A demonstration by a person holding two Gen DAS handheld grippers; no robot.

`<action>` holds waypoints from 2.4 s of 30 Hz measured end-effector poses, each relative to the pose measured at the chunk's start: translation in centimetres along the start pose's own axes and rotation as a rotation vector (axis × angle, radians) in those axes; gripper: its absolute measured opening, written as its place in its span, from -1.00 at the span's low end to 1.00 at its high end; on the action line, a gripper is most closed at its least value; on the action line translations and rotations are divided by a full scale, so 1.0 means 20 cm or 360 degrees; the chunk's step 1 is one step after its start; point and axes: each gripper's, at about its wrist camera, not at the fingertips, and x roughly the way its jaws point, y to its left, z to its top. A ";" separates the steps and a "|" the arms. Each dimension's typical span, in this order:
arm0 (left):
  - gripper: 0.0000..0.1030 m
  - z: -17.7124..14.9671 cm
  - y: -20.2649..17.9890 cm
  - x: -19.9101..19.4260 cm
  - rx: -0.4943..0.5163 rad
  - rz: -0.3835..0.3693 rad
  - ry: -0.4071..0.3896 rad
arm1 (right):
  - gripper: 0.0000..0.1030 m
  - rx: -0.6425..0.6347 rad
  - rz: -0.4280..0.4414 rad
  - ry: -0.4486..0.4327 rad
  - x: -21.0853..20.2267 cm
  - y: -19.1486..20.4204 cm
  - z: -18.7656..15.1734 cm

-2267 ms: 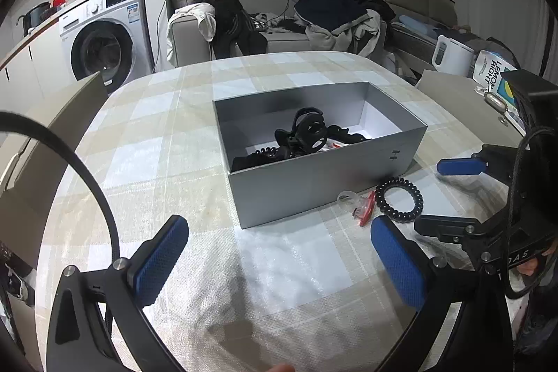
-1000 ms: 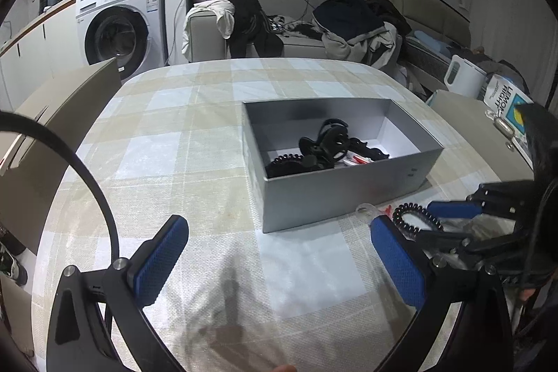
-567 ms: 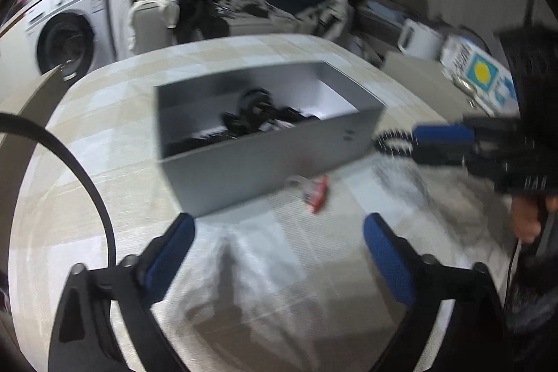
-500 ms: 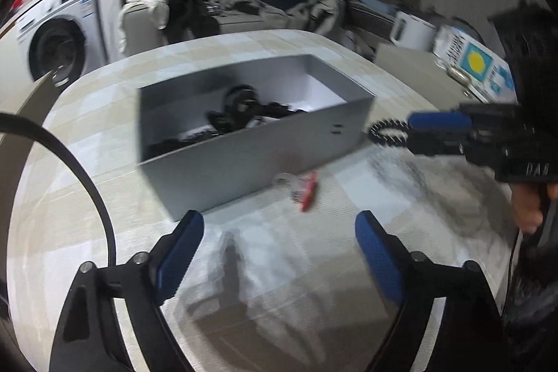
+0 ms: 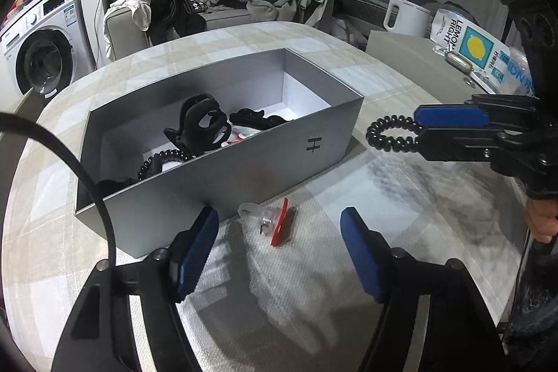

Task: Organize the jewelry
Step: 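Carry the bracelet toward the box with the right gripper while the left grasps the clear-and-red clip, then lower the bracelet and clip into the silver box and open both grippers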

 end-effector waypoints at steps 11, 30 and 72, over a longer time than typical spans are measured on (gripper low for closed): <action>-0.44 0.01 0.00 0.03 -0.0003 0.0047 0.0034 | -0.29 0.0017 -0.0017 -0.0021 -0.03 -0.02 0.00; -0.77 -0.02 0.02 -0.07 -0.0045 -0.0004 -0.0078 | -0.29 -0.0007 -0.0002 -0.0055 -0.04 0.01 0.01; -0.77 0.15 0.26 -0.15 -0.0260 0.0244 -0.0348 | -0.29 0.0274 0.0002 -0.0257 0.21 -0.01 0.31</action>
